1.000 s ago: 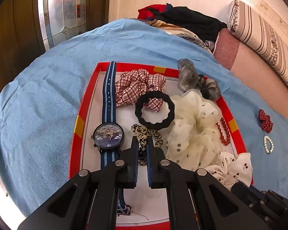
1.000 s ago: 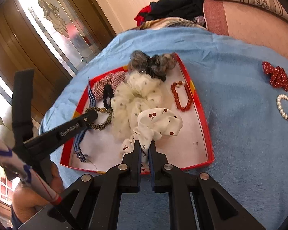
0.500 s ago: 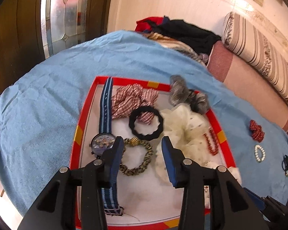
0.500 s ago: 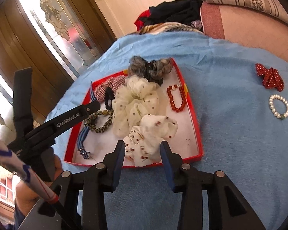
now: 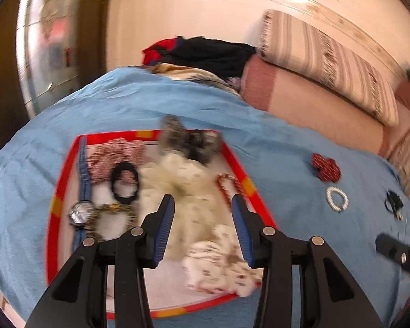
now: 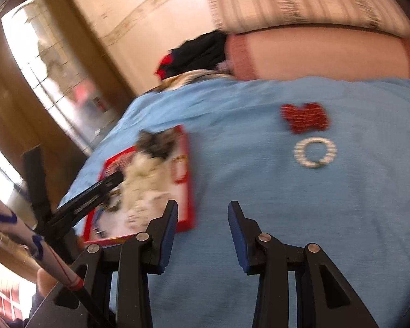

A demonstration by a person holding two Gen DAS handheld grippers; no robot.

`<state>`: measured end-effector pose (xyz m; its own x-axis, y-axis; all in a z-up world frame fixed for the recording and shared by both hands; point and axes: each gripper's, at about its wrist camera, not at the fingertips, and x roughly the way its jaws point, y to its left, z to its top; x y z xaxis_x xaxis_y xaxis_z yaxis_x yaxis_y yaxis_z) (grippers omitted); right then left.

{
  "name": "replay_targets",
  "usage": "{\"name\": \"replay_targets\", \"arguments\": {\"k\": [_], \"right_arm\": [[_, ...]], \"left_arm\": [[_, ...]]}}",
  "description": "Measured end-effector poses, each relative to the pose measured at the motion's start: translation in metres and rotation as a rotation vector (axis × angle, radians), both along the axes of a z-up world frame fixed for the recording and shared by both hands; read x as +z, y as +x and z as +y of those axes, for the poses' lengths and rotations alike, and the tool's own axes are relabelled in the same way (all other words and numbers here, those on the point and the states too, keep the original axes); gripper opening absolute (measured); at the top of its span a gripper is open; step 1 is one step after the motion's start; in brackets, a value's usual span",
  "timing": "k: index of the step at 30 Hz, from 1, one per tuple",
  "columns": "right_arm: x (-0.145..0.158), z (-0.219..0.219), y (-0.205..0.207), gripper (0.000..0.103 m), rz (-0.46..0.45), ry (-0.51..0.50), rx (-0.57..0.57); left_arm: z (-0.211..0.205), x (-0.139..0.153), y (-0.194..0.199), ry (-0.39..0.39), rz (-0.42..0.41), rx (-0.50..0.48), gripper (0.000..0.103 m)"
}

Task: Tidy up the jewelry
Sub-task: 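Move both tools back toward the pearl bracelet and red bow clip, then grasp the pearl bracelet with the left tool while the right tool grasps the red polka-dot bow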

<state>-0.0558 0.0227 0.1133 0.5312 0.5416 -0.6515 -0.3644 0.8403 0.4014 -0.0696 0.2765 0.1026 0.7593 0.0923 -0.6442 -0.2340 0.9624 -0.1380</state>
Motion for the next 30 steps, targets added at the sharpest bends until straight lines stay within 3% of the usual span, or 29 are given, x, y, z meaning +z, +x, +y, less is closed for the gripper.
{"name": "replay_targets", "arguments": {"k": [14, 18, 23, 30], "right_arm": [[-0.058, -0.096, 0.033, 0.041, 0.124, 0.047, -0.194], [-0.053, -0.114, 0.046, 0.041, 0.165, 0.087, -0.224], [-0.027, -0.134, 0.063, 0.041, 0.117, 0.082, -0.232], [-0.029, -0.172, 0.071, 0.041, 0.133, 0.150, -0.284]], "left_arm": [[-0.103, -0.028, 0.014, 0.080, 0.081, -0.247, 0.042], [-0.124, -0.034, 0.018, 0.023, 0.131, -0.336, 0.042], [-0.144, -0.037, 0.033, -0.026, 0.184, -0.360, 0.042], [-0.173, -0.034, 0.101, -0.157, 0.265, -0.362, 0.042]]}}
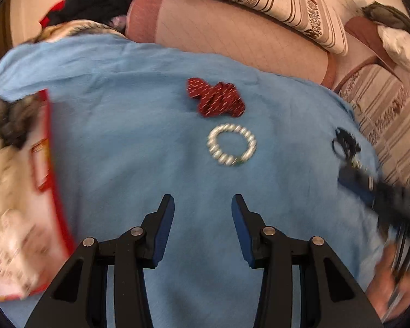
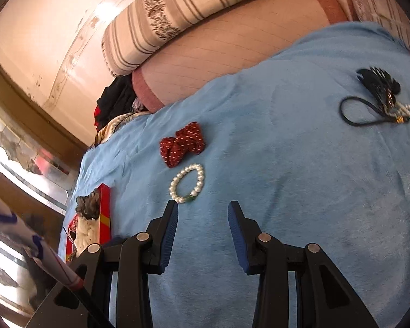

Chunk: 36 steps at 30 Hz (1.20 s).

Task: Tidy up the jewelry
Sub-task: 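Grasp the pearl bracelet with the left tool while the right tool grasps the red polka-dot bow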

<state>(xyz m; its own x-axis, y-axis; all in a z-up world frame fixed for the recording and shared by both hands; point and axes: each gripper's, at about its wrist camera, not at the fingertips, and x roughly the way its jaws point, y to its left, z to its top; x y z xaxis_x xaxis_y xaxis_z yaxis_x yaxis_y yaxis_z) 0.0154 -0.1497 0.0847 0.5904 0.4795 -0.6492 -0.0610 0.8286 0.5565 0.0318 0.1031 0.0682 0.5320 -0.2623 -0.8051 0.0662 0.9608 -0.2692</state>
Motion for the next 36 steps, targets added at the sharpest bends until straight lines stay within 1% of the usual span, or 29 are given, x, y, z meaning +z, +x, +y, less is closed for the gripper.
{"name": "replay_targets", "arguments": {"k": [4, 6, 9, 10, 11, 12, 13, 15, 17, 18, 20, 24, 26, 28, 32, 36], "right_arm": [[0.005, -0.005, -0.002, 0.041, -0.009, 0.047, 0.012], [0.008, -0.006, -0.004, 0.041, -0.023, 0.054, 0.019], [0.011, -0.009, -0.004, 0.041, -0.037, 0.062, 0.027], [0.011, -0.011, -0.004, 0.041, -0.040, 0.062, 0.024], [0.011, -0.013, -0.003, 0.041, -0.042, 0.061, 0.022], [0.009, -0.014, -0.002, 0.041, -0.038, 0.061, 0.019], [0.008, -0.015, -0.001, 0.041, -0.033, 0.064, 0.016], [0.005, -0.018, 0.002, 0.041, -0.021, 0.078, 0.013], [0.003, -0.020, 0.003, 0.041, -0.014, 0.081, 0.007], [0.003, -0.021, 0.002, 0.041, -0.013, 0.081, 0.004], [0.003, -0.021, 0.003, 0.041, -0.015, 0.080, 0.003], [0.000, -0.014, 0.002, 0.041, -0.011, 0.063, 0.015], [-0.004, -0.007, 0.006, 0.041, 0.005, 0.064, 0.031], [-0.006, -0.001, 0.011, 0.041, 0.007, 0.074, 0.032], [-0.010, 0.021, 0.031, 0.041, 0.047, 0.121, 0.041], [-0.019, 0.056, 0.075, 0.041, 0.103, 0.061, 0.059]], "left_arm": [[-0.017, -0.012, 0.053, -0.060, 0.077, 0.033, 0.042], [-0.023, -0.024, 0.076, -0.041, 0.113, 0.056, 0.041], [-0.031, -0.041, 0.096, 0.004, 0.142, 0.069, 0.033], [-0.033, -0.042, 0.099, 0.014, 0.134, 0.073, 0.031], [-0.036, -0.042, 0.101, 0.028, 0.116, 0.075, 0.027], [-0.037, -0.041, 0.101, 0.059, 0.106, 0.088, 0.009], [-0.038, -0.041, 0.100, 0.071, 0.104, 0.097, 0.010], [-0.038, -0.043, 0.091, 0.071, 0.092, 0.096, 0.010], [-0.041, -0.042, 0.071, 0.120, 0.067, 0.070, 0.010], [-0.041, -0.042, 0.061, 0.124, 0.063, 0.055, 0.010], [-0.035, -0.042, 0.027, 0.121, 0.054, 0.029, 0.010], [-0.012, -0.039, -0.037, 0.135, 0.024, 0.013, 0.010], [-0.006, -0.038, -0.053, 0.131, 0.012, 0.022, 0.010], [-0.002, -0.039, -0.052, 0.118, 0.007, 0.015, 0.010], [0.003, -0.041, -0.047, 0.077, 0.008, 0.014, 0.010], [0.001, -0.043, -0.043, 0.073, 0.002, 0.011, 0.010]]}}
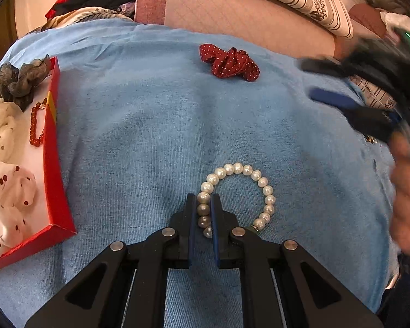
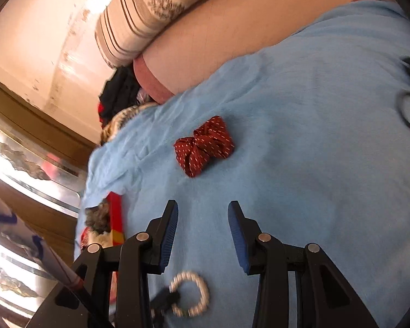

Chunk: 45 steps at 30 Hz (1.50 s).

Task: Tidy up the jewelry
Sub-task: 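Grasp the pearl bracelet with the left tool while the right tool grasps the red polka-dot bow, then carry the pearl bracelet and red polka-dot bow over the tray with both tools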

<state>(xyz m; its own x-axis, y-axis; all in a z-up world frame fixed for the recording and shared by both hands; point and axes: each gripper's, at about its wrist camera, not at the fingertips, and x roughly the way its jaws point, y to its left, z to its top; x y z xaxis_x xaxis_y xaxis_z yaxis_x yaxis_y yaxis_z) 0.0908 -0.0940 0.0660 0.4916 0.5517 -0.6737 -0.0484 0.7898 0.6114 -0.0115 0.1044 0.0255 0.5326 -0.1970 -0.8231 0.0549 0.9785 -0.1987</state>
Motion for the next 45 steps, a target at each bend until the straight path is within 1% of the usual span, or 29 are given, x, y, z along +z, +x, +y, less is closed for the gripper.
{"name": "replay_targets", "arguments": {"k": [2, 4, 5, 9, 10, 11, 12, 13, 14, 16, 18, 19, 21, 24, 28, 31, 33, 36, 38, 40, 44, 45], "right_arm": [[-0.003, 0.014, 0.022, 0.041, 0.011, -0.028, 0.000], [-0.007, 0.026, 0.044, 0.048, 0.020, -0.049, -0.002], [-0.010, 0.031, 0.055, 0.054, 0.037, -0.065, -0.008], [-0.029, 0.048, 0.091, 0.054, 0.105, -0.093, -0.032], [-0.034, 0.050, 0.095, 0.051, 0.124, -0.105, -0.031], [-0.042, 0.052, 0.099, 0.021, 0.147, -0.115, -0.033], [-0.047, 0.052, 0.099, 0.009, 0.162, -0.108, -0.024], [-0.048, 0.050, 0.096, 0.009, 0.156, -0.097, -0.020], [-0.042, 0.045, 0.087, 0.009, 0.117, -0.097, -0.030], [-0.031, 0.036, 0.070, 0.009, 0.076, -0.105, -0.028], [-0.014, 0.024, 0.042, 0.009, 0.022, -0.136, -0.019], [-0.009, 0.023, 0.034, 0.009, 0.006, -0.153, -0.015], [0.002, 0.008, -0.003, 0.009, -0.017, -0.181, 0.005], [0.006, -0.008, -0.050, 0.009, -0.035, -0.197, 0.019], [0.001, -0.022, -0.092, 0.009, -0.102, -0.247, -0.027], [-0.004, -0.026, -0.093, 0.009, -0.106, -0.250, -0.030], [-0.001, -0.029, -0.090, 0.009, -0.122, -0.216, -0.031], [0.004, -0.028, -0.094, 0.009, -0.153, -0.209, -0.035], [0.005, -0.029, -0.097, 0.009, -0.160, -0.188, -0.028], [0.008, -0.027, -0.099, 0.009, -0.175, -0.198, -0.026], [0.013, -0.023, -0.103, 0.009, -0.206, -0.205, -0.024], [0.014, -0.022, -0.103, 0.009, -0.212, -0.212, -0.019]], "left_arm": [[0.001, 0.000, -0.001, -0.008, 0.001, 0.001, 0.010], [0.002, -0.001, 0.000, -0.014, 0.005, 0.003, 0.010], [0.002, 0.000, 0.000, -0.009, 0.004, 0.002, 0.010], [-0.002, -0.001, 0.003, 0.019, -0.008, -0.006, 0.010], [-0.002, -0.001, 0.003, 0.022, -0.010, -0.006, 0.010], [-0.003, -0.001, 0.004, 0.026, -0.011, -0.006, 0.010], [-0.003, -0.001, 0.004, 0.027, -0.012, -0.007, 0.010], [-0.003, -0.001, 0.005, 0.024, -0.012, -0.006, 0.010], [-0.002, -0.001, 0.006, 0.020, -0.010, -0.003, 0.010], [-0.002, -0.001, 0.006, 0.013, -0.009, 0.002, 0.010], [-0.002, -0.002, 0.006, 0.017, -0.013, 0.005, 0.010], [-0.002, -0.002, 0.006, 0.021, -0.016, 0.004, 0.010], [-0.003, -0.002, 0.007, 0.028, -0.021, 0.004, 0.010], [-0.004, -0.002, 0.008, 0.036, -0.033, 0.003, 0.010], [-0.004, 0.001, 0.005, 0.050, -0.067, 0.009, 0.010], [-0.004, 0.005, 0.001, 0.067, -0.102, 0.007, 0.010], [-0.003, 0.008, -0.002, 0.059, -0.119, -0.001, 0.010], [0.000, 0.018, -0.008, 0.054, -0.166, 0.000, 0.010], [0.001, 0.023, -0.009, 0.040, -0.179, -0.002, 0.010], [0.003, 0.025, -0.009, 0.035, -0.182, -0.001, 0.010], [0.011, 0.022, -0.008, -0.017, -0.157, 0.011, 0.009], [0.013, 0.023, -0.009, -0.016, -0.163, 0.016, 0.009]]}}
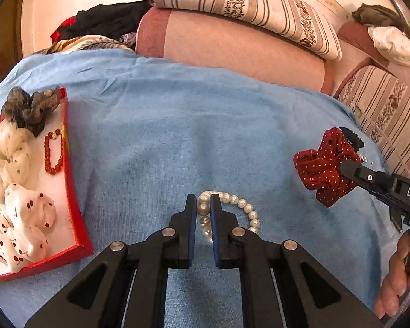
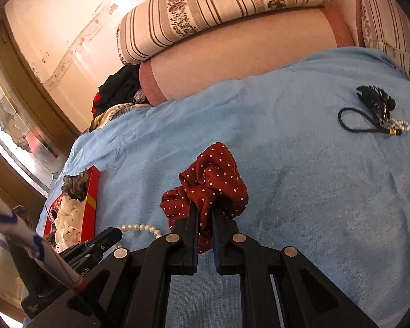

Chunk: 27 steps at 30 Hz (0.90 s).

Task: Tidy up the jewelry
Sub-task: 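Carry the pearl bracelet and red polka-dot bow over the tray with both tools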

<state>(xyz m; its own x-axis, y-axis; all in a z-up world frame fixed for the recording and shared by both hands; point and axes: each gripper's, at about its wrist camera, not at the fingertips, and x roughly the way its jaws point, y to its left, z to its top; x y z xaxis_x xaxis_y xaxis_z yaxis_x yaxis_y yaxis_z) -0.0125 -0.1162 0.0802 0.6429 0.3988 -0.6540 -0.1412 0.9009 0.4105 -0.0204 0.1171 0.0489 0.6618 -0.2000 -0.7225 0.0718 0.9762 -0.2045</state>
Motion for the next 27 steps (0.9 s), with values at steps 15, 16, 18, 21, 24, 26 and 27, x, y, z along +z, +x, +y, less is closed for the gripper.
{"name": "replay_targets", "arguments": {"k": [15, 16, 18, 21, 24, 26, 27], "right_arm": [[0.019, 0.028, -0.022, 0.009, -0.104, -0.038, 0.065], [0.021, 0.030, -0.025, 0.009, -0.109, -0.037, 0.069], [0.027, 0.033, -0.033, 0.009, -0.124, -0.039, 0.068], [0.033, 0.037, -0.047, 0.009, -0.143, -0.048, 0.065], [0.036, 0.037, -0.065, 0.009, -0.143, -0.039, 0.055], [0.038, 0.038, -0.075, 0.009, -0.145, -0.045, 0.052], [0.040, 0.039, -0.082, 0.009, -0.146, -0.046, 0.052]], "left_arm": [[-0.006, 0.047, -0.021, 0.121, -0.169, 0.057, 0.010], [-0.006, 0.048, -0.022, 0.126, -0.174, 0.060, 0.010], [-0.007, 0.052, -0.028, 0.133, -0.184, 0.068, 0.010], [-0.010, 0.058, -0.037, 0.147, -0.202, 0.078, 0.010], [-0.010, 0.061, -0.049, 0.146, -0.207, 0.087, 0.010], [-0.009, 0.061, -0.057, 0.150, -0.210, 0.096, 0.010], [-0.009, 0.062, -0.060, 0.156, -0.213, 0.099, 0.010]]}}
